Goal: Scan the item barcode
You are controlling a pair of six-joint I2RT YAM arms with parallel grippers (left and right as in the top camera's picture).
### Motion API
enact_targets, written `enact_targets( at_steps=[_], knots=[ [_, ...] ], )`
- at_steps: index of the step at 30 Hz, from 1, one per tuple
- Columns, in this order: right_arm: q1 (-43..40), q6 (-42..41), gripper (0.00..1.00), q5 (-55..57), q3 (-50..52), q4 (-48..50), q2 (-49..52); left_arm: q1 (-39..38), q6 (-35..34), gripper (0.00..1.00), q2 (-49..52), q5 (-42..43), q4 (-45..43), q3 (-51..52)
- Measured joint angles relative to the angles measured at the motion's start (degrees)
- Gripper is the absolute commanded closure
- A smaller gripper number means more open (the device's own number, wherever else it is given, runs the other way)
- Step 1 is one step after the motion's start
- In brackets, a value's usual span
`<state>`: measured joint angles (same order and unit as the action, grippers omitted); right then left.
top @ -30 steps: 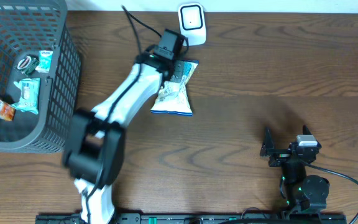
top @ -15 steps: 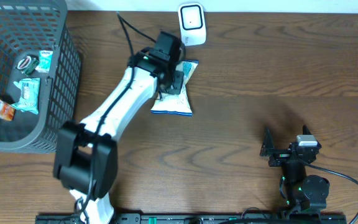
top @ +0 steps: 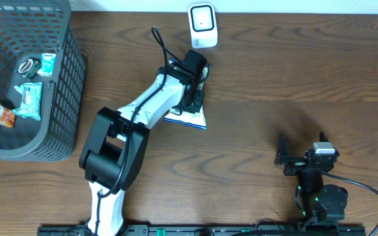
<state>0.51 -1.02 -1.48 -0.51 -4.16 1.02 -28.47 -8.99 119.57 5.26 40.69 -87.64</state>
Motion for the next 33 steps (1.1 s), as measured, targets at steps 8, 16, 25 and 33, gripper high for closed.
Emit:
enact_targets(
  at_steps=[8, 16, 25, 33],
  knots=[
    [0.00, 0.00, 0.01, 0.00, 0.00, -0.02, 0.00, 2.27, -0.04, 0.33, -4.92, -3.04, -2.34, -0.61],
    [0.00, 0.00, 0.01, 0.00, 0.00, -0.02, 0.00, 2.69, -0.20, 0.18, -10.45, -3.08, -7.72, -2.19],
    [0.00, 0.00, 0.01, 0.00, 0.00, 0.00, 0.00, 2.58, -0.17, 0.19, -0.52, -2.16, -13.88, -2.19],
    [0.00, 0.00, 0.01, 0.00, 0.00, -0.02, 0.00, 2.49, 0.96, 0.28, 5.20, -7.26, -17.18, -2.19]
  ],
)
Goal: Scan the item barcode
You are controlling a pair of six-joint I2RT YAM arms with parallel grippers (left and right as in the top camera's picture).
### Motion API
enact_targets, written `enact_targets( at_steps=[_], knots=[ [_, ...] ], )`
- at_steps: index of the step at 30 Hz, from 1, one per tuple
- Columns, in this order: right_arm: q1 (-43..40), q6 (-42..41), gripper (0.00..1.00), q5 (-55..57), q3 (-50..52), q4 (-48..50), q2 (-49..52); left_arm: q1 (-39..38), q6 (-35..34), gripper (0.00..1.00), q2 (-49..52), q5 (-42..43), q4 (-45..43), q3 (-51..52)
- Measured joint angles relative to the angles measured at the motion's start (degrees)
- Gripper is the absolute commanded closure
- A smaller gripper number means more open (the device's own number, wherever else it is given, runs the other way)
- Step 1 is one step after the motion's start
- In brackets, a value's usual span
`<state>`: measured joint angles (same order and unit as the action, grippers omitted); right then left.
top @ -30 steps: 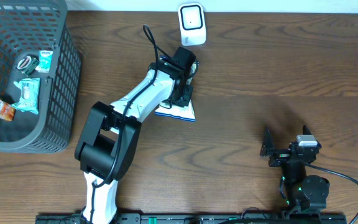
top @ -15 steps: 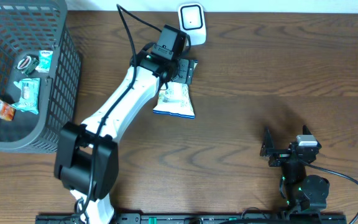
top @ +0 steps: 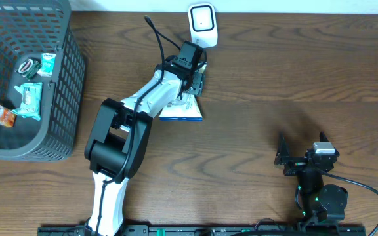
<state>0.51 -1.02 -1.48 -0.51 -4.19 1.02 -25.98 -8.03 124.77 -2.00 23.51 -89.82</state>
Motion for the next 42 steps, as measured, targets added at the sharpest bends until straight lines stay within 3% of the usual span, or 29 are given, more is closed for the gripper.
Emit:
enact_targets(
  at_steps=[6, 11, 15, 17, 24, 38, 41, 42],
  knots=[
    [0.00, 0.00, 0.01, 0.00, 0.00, 0.02, 0.00, 0.00, 0.42, 0.29, -1.11, -1.14, 0.90, 0.02],
    [0.00, 0.00, 0.01, 0.00, 0.00, 0.02, 0.00, 0.00, 0.44, 0.29, -8.20, -1.40, 1.62, 0.20],
    [0.00, 0.00, 0.01, 0.00, 0.00, 0.02, 0.00, 0.00, 0.24, 0.59, -15.61, -1.46, 1.51, 0.09],
    [0.00, 0.00, 0.01, 0.00, 0.00, 0.02, 0.00, 0.00, 0.35, 0.68, -17.22, -1.62, 1.55, -0.04],
    [0.00, 0.00, 0.01, 0.00, 0.00, 0.02, 0.00, 0.00, -0.48, 0.80, -13.03, -1.49, 4.63, -0.04],
    [0.00, 0.00, 0.01, 0.00, 0.00, 0.02, 0.00, 0.04, -1.20, 0.79, -1.86, 5.97, 6.47, 0.09],
    [0.00, 0.00, 0.01, 0.00, 0.00, 0.02, 0.00, 0.04, -1.11, 0.62, -1.81, 6.25, 6.40, 0.04],
    [0.00, 0.00, 0.01, 0.00, 0.00, 0.00, 0.00, 0.04, -1.11, 0.51, -1.81, 6.47, 6.29, 0.02]
  ],
)
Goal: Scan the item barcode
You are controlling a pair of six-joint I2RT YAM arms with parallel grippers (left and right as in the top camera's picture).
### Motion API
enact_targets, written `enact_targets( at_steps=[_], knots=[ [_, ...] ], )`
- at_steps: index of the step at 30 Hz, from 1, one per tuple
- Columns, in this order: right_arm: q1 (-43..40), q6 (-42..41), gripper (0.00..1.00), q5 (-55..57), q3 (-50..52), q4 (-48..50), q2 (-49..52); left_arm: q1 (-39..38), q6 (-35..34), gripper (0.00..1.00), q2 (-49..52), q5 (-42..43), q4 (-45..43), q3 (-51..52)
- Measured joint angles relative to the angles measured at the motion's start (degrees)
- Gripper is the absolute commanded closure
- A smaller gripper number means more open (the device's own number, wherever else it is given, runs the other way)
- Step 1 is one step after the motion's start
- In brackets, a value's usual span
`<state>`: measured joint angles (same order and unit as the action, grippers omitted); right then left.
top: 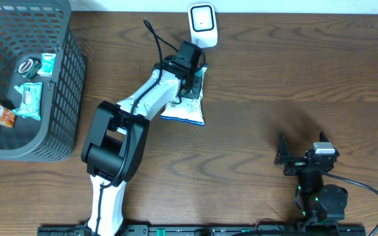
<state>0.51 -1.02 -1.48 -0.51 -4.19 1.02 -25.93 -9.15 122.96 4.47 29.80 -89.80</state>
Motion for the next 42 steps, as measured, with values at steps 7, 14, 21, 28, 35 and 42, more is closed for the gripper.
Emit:
enact_targets(
  at_steps=[7, 14, 21, 28, 35, 42],
  knots=[
    [0.00, 0.00, 0.01, 0.00, 0.00, 0.02, 0.00, 0.22, -0.79, 0.18, -1.31, 0.90, 3.23, -0.79],
    [0.00, 0.00, 0.01, 0.00, 0.00, 0.02, 0.00, 0.83, -1.14, 0.16, -9.33, 0.96, 9.62, -0.79],
    [0.00, 0.00, 0.01, 0.00, 0.00, 0.02, 0.00, 0.79, -1.51, 0.32, -10.75, 0.98, 14.88, 0.72],
    [0.00, 0.00, 0.01, 0.00, 0.00, 0.02, 0.00, 0.79, -1.99, 0.33, -9.07, 0.98, 14.71, 5.68],
    [0.00, 0.00, 0.01, 0.00, 0.00, 0.02, 0.00, 0.76, -2.93, 0.31, -6.38, 1.14, 11.17, 8.09],
    [0.00, 0.00, 0.01, 0.00, 0.00, 0.02, 0.00, 0.76, -3.13, 0.02, -5.62, 1.18, 10.95, 8.33]
  ],
)
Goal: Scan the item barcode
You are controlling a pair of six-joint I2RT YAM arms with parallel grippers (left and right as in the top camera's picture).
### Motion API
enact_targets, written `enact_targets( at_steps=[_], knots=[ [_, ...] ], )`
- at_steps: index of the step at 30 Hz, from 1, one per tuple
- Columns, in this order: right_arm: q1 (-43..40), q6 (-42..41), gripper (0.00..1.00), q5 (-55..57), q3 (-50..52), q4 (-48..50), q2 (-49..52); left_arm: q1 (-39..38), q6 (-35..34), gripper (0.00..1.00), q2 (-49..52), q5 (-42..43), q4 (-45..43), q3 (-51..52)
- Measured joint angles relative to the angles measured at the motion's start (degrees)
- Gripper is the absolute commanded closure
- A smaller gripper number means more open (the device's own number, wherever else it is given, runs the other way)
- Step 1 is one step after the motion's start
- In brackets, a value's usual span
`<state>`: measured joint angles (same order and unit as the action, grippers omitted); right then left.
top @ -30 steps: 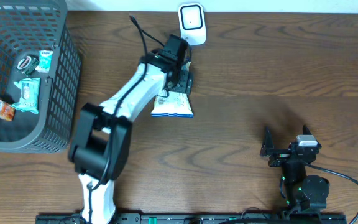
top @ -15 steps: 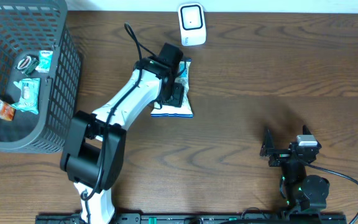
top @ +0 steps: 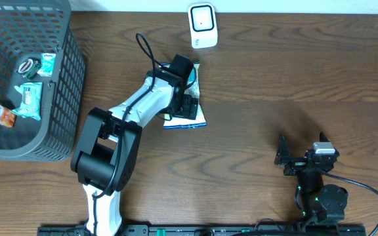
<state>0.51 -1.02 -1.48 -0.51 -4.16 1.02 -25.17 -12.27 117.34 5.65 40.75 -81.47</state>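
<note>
The item is a white and blue packet (top: 184, 120), lying under the left arm in the overhead view, a short way in front of the white barcode scanner (top: 202, 25) at the table's far edge. My left gripper (top: 189, 97) is shut on the packet, whose middle is hidden by the wrist. My right gripper (top: 300, 149) rests at the near right, open and holding nothing, far from both.
A dark grey mesh basket (top: 71, 78) stands at the far left with several small packets inside. The right arm's black cable (top: 373, 196) curls along the near right edge of the wooden table (top: 294, 72).
My left gripper has come back from the scanner toward the near side with the packet. The packet now lies lower in the overhead view, a gap between it and the scanner. The right arm is unchanged.
My left gripper held the packet some way in front of the scanner. It then stood closer, and after that right up against the scanner's base with the packet spread below. Now it is withdrawn again with the packet still in its grip.
</note>
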Motion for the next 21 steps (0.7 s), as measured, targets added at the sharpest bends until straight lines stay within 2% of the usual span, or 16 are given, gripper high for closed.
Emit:
enact_targets(
  at_steps=[7, 14, 17, 21],
  knots=[
    [0.00, 0.00, 0.01, 0.00, 0.00, -0.02, 0.00, 0.00, 0.15, 0.02, -1.25, -0.04, 1.62, -0.22],
    [0.00, 0.00, 0.01, 0.00, 0.00, 0.00, 0.00, 0.00, 0.48, 0.02, -10.75, -2.19, -4.90, -1.73],
    [0.00, 0.00, 0.01, 0.00, 0.00, 0.00, 0.00, 0.00, 0.50, 0.10, -12.92, -2.19, -8.31, -2.86],
    [0.00, 0.00, 0.01, 0.00, 0.00, 0.00, 0.00, 0.00, 0.52, 0.12, -11.98, -2.14, -8.61, -3.10]
  ],
)
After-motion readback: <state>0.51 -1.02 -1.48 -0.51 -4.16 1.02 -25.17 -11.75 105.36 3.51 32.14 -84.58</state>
